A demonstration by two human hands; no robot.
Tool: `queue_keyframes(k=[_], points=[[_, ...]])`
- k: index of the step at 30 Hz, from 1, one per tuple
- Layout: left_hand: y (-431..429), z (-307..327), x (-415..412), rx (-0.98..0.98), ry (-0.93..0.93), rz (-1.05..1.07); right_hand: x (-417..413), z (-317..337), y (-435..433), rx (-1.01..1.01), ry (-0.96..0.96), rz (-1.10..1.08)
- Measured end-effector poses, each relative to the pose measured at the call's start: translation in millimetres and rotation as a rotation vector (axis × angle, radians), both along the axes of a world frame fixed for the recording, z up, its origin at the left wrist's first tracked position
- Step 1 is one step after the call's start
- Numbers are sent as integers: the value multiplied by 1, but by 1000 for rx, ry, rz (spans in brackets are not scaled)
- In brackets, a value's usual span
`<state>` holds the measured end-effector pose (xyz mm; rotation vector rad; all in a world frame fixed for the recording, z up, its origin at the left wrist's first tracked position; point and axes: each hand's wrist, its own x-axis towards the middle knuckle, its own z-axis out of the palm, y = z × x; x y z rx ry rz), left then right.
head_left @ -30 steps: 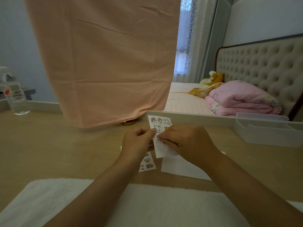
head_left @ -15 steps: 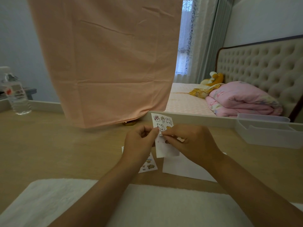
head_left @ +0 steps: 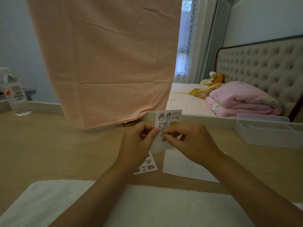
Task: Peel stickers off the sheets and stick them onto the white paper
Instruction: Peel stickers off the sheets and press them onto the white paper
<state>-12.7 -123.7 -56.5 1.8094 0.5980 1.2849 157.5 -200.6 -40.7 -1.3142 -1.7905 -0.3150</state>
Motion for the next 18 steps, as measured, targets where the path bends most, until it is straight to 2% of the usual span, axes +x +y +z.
queue_keyframes(k=[4, 7, 12, 18], points=[[0, -1, 1, 2, -28, 26, -10, 2, 0, -279, 406, 51], [-2, -3, 5, -148, -123, 43, -15, 7, 1, -427, 659, 33], [-14, -4, 13, -452, -242, -80, -22, 12, 0, -567, 776, -83], [-14, -6, 16, -479, -246, -128, -21, 13, -1, -626, 907, -109]])
